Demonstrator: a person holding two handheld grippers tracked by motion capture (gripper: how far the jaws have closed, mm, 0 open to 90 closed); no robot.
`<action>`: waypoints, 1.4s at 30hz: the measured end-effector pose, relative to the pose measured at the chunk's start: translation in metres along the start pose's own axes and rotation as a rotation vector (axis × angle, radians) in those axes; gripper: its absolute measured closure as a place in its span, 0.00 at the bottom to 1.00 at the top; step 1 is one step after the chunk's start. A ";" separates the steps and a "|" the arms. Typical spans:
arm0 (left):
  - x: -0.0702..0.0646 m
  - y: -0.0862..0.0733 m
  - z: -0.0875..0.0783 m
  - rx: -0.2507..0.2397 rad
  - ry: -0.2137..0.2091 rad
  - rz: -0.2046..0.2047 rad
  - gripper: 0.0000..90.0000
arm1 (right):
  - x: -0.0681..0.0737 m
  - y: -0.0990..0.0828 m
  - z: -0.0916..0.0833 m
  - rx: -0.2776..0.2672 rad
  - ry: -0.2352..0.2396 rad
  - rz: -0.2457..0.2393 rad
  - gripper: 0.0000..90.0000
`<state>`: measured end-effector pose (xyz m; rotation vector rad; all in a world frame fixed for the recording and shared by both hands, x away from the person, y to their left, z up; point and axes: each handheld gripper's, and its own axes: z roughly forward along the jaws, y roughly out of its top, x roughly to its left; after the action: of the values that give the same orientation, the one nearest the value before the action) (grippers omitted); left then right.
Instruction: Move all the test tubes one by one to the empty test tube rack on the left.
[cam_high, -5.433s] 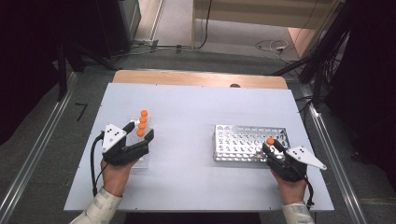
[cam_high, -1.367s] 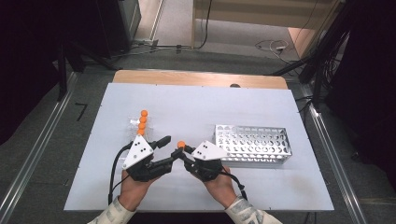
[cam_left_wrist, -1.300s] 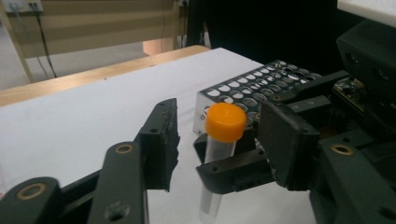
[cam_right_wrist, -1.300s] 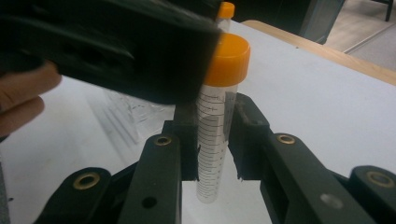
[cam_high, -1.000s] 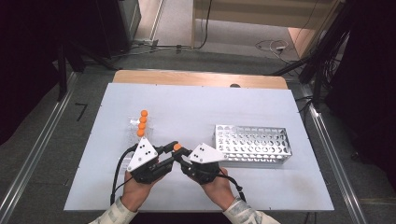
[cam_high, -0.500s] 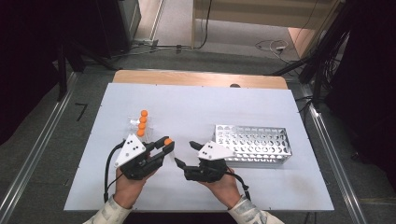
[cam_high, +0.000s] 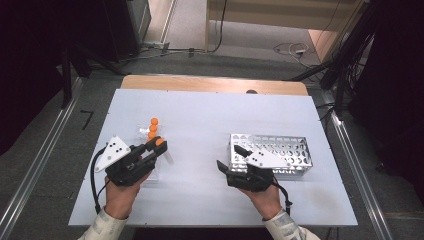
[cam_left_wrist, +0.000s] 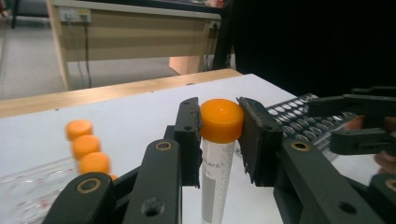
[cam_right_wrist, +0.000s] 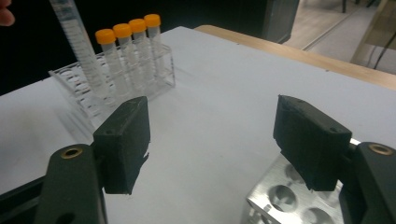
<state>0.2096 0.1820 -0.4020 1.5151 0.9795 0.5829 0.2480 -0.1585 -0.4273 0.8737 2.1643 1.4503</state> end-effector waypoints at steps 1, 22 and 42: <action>0.002 0.001 -0.002 0.001 0.012 -0.003 0.77 | -0.003 -0.001 -0.003 -0.002 -0.007 0.004 0.29; 0.028 0.000 -0.015 0.014 0.155 0.012 0.77 | -0.037 -0.012 -0.039 -0.030 -0.115 0.060 0.29; 0.025 -0.021 0.001 0.074 0.202 0.023 0.77 | -0.044 -0.016 -0.044 -0.026 -0.143 0.070 0.27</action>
<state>0.2181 0.2022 -0.4269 1.5563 1.1499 0.7336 0.2484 -0.2227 -0.4261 1.0203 2.0247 1.4004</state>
